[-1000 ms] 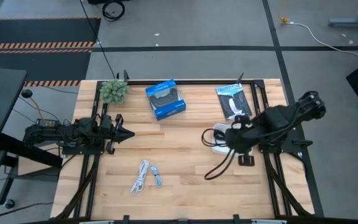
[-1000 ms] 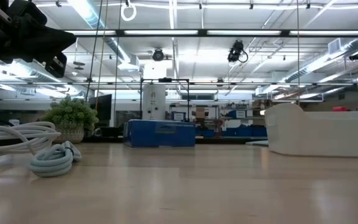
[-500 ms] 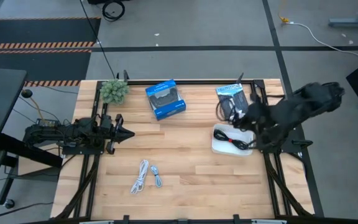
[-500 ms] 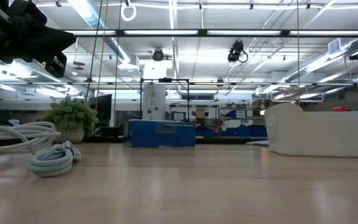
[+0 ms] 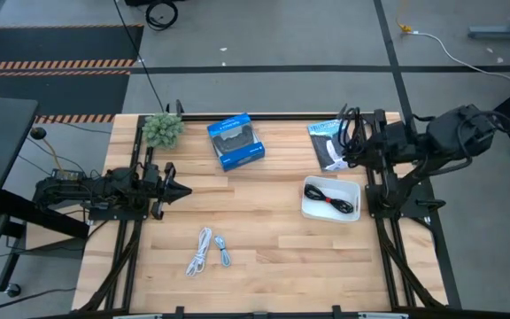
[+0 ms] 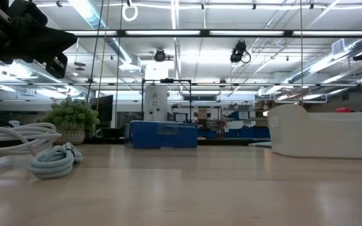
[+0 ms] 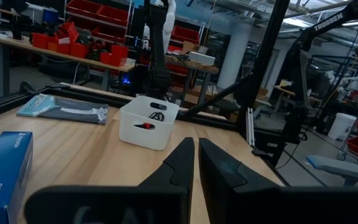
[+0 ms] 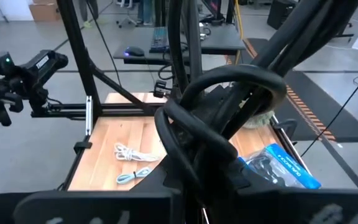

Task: Pick and place USB-C Cables
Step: Put the black USB cable into the white bin, then put the white USB cable into the white bin

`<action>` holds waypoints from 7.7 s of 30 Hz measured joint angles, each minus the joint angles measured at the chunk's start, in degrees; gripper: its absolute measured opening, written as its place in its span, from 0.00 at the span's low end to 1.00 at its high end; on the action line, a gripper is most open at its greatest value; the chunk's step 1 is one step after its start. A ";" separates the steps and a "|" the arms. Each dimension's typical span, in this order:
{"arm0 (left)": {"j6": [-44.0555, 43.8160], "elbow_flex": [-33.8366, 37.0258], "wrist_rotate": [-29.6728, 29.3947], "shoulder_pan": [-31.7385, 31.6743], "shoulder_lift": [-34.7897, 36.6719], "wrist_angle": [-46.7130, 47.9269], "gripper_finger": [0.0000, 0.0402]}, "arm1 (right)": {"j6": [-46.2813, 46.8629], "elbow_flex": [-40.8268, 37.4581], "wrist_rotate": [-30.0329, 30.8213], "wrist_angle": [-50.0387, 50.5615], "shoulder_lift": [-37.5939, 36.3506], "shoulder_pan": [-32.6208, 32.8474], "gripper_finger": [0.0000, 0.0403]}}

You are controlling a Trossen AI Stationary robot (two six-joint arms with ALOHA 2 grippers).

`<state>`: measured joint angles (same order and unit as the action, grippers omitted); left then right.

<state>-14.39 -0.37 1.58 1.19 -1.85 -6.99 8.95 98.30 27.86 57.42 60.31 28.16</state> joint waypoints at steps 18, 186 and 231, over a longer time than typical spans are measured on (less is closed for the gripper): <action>0.00 -0.01 0.00 0.00 0.00 0.01 0.07 | 18.22 -0.02 2.67 24.48 4.62 -0.05 0.10; -7.10 0.00 -0.01 0.00 -0.02 -2.82 0.07 | -15.93 -47.43 0.60 -40.02 -5.56 -14.53 0.36; -44.34 -39.64 -3.89 20.50 -47.99 17.32 0.06 | -37.44 -57.48 -5.11 -55.04 -28.11 -14.27 0.36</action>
<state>-58.73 -40.01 -2.31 21.69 -49.84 10.32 -28.49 40.82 22.74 2.38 32.21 13.89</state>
